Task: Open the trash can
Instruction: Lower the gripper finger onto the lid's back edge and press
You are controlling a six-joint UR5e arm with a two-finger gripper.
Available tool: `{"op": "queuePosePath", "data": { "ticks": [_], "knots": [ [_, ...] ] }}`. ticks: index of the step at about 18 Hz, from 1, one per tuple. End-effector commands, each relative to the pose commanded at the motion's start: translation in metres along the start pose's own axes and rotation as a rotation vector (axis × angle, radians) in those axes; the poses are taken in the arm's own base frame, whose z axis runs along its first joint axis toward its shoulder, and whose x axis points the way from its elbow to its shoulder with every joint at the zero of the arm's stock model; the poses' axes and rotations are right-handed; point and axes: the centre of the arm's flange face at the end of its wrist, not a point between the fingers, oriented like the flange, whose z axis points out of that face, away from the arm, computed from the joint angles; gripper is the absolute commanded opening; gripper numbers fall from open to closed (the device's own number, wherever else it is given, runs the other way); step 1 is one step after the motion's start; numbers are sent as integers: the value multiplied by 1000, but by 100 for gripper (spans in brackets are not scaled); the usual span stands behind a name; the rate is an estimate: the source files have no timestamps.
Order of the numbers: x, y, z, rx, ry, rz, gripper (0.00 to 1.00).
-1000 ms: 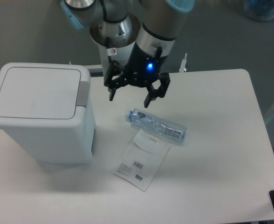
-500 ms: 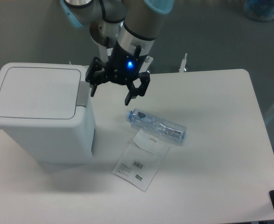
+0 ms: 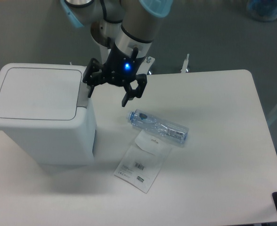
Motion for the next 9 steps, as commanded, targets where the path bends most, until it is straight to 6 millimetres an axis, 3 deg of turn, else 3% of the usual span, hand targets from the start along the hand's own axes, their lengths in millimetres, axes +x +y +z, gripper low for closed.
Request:
{"op": "queuePosePath", "data": {
  "ticks": [9],
  "knots": [
    [0, 1, 0, 6, -3, -4, 100]
  ]
}}
